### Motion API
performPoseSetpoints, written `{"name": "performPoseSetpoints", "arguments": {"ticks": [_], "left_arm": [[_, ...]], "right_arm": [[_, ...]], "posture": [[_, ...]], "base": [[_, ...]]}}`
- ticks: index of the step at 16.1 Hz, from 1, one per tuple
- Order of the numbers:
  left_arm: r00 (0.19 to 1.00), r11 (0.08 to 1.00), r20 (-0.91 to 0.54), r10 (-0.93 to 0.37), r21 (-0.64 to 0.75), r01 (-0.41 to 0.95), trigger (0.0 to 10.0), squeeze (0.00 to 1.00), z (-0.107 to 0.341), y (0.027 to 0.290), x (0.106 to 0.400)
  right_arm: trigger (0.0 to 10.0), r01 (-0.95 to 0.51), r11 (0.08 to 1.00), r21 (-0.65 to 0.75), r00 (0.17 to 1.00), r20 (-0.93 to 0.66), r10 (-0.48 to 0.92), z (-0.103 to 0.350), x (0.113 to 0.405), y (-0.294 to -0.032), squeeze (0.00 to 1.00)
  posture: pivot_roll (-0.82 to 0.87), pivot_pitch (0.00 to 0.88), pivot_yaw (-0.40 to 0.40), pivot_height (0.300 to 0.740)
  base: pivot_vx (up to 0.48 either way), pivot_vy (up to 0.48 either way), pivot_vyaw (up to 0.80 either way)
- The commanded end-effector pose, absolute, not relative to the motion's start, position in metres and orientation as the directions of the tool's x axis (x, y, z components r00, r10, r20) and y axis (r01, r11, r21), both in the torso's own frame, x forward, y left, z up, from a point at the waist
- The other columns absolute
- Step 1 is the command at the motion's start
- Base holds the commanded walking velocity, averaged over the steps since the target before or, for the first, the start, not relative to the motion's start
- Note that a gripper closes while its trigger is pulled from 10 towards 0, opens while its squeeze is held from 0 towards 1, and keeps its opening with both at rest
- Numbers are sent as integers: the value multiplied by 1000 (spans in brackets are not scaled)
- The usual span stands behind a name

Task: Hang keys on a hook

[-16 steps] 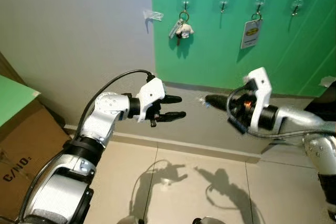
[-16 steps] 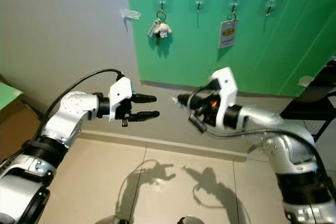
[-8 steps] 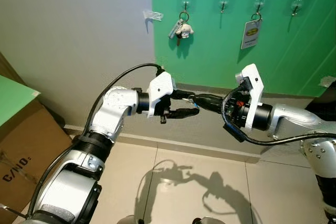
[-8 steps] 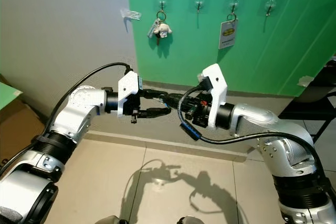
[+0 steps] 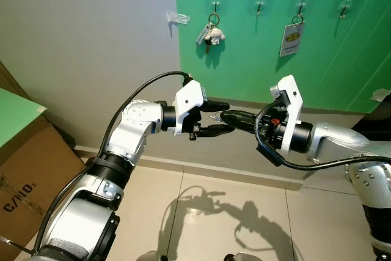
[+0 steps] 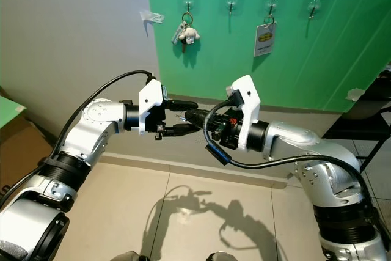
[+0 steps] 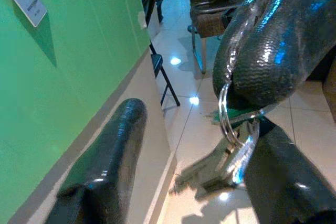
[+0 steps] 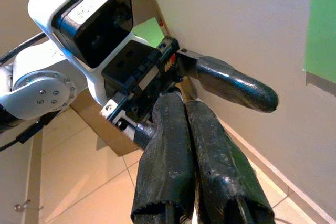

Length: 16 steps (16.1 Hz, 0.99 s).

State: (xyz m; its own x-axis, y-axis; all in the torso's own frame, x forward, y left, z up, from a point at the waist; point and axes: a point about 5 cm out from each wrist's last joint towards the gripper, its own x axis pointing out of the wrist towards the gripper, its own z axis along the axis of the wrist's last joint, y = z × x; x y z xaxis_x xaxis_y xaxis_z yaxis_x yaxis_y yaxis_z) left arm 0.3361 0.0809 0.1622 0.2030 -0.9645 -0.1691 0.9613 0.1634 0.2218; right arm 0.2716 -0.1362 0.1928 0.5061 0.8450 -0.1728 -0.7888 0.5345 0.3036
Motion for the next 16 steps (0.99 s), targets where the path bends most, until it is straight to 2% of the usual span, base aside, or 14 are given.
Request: {"name": "performPoseSetpoints", "arguments": {"ticks": [1, 3, 6, 7, 12, 16], "left_arm": [[195, 155, -168, -966, 227, 962, 10000, 1000, 165, 80, 336], [163, 127, -177, -971, 198, 972, 10000, 1000, 162, 81, 333], [169, 131, -188, -967, 198, 971, 10000, 1000, 160, 82, 333], [184, 139, -205, -961, 215, 967, 10000, 0, 159, 82, 334], [231, 198, -141, -963, 212, 957, 10000, 0, 168, 83, 339], [242, 212, -120, -963, 220, 952, 10000, 0, 173, 84, 341]], "right_arm": [[10000, -784, 548, 292, 521, -171, 836, 196, 273, -139, 0], [10000, -782, 544, 305, 526, -145, 838, 202, 275, -138, 0], [10000, -774, 535, 338, 538, -95, 838, 212, 278, -138, 0], [10000, -770, 541, 338, 544, -95, 833, 212, 279, -138, 0], [10000, -754, 559, 345, 562, -103, 821, 210, 279, -141, 0], [10000, -740, 584, 333, 572, -146, 807, 202, 278, -146, 0]], "posture": [[-176, 29, 1, 740], [-176, 32, 1, 740], [-177, 40, 2, 740], [-176, 43, 3, 740], [-178, 50, 5, 740], [-181, 53, 5, 740]], "base": [[0, 0, 0], [0, 0, 0], [0, 0, 0], [0, 0, 0], [0, 0, 0], [0, 0, 0]]}}
